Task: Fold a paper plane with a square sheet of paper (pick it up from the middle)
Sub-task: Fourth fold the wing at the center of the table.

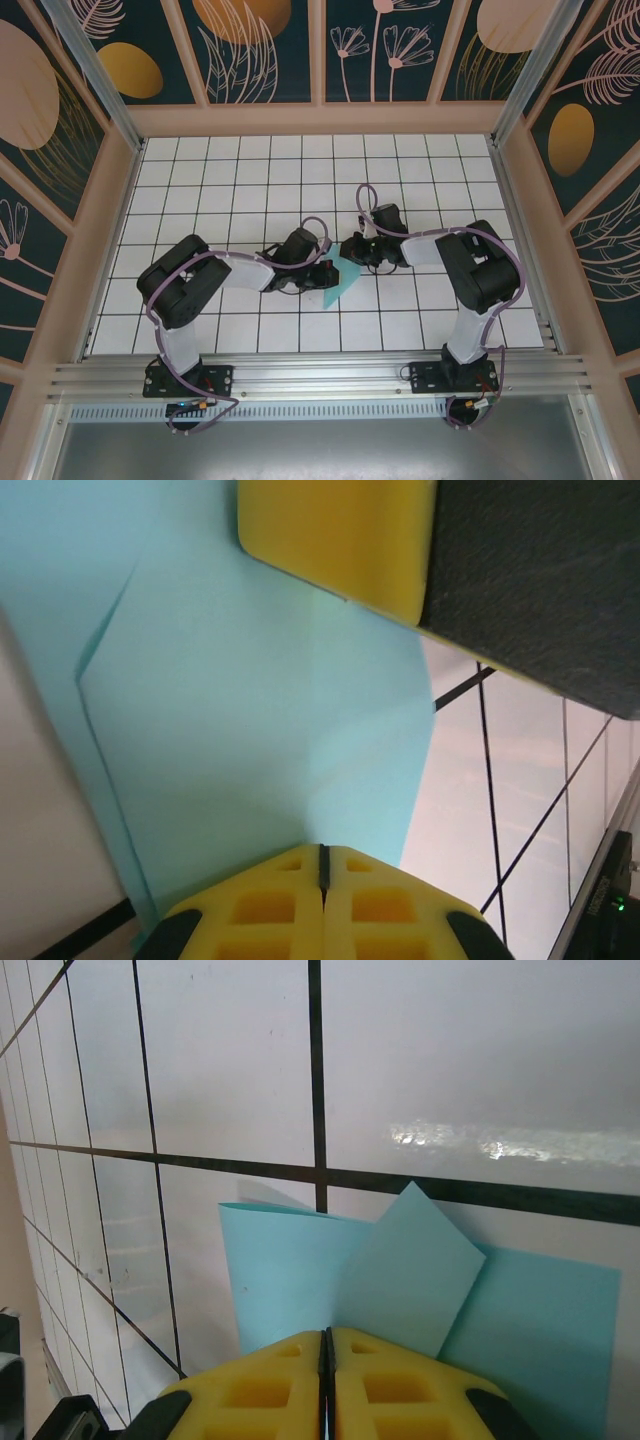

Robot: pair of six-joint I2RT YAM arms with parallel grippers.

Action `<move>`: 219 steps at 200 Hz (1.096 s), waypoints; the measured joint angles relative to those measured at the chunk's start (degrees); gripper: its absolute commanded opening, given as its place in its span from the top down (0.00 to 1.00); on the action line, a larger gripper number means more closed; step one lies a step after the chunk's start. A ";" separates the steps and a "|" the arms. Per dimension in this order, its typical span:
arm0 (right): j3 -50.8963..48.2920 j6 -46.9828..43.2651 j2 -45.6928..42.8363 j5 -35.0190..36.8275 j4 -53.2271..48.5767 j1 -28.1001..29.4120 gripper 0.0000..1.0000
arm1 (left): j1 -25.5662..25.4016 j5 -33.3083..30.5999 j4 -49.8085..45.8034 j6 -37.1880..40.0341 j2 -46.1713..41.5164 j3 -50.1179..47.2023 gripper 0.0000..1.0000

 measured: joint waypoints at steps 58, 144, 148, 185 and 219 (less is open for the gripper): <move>0.42 0.00 0.24 0.20 -0.50 0.15 0.87 | 0.52 3.19 7.93 -1.27 -1.84 -6.71 0.94; 1.31 0.20 0.92 -0.04 -1.18 0.15 0.87 | 0.55 7.72 8.28 0.68 -4.35 -10.84 0.92; 1.33 0.20 0.92 -0.04 -1.18 0.15 0.87 | 0.55 7.96 8.41 0.68 -4.46 -11.10 0.92; 1.66 0.20 1.18 -0.07 -1.22 0.15 0.87 | -0.04 8.61 8.72 1.18 -5.29 -12.33 0.92; 1.68 0.20 1.20 -0.04 -1.22 0.15 0.87 | -0.79 8.37 8.28 2.23 -5.66 -12.59 0.93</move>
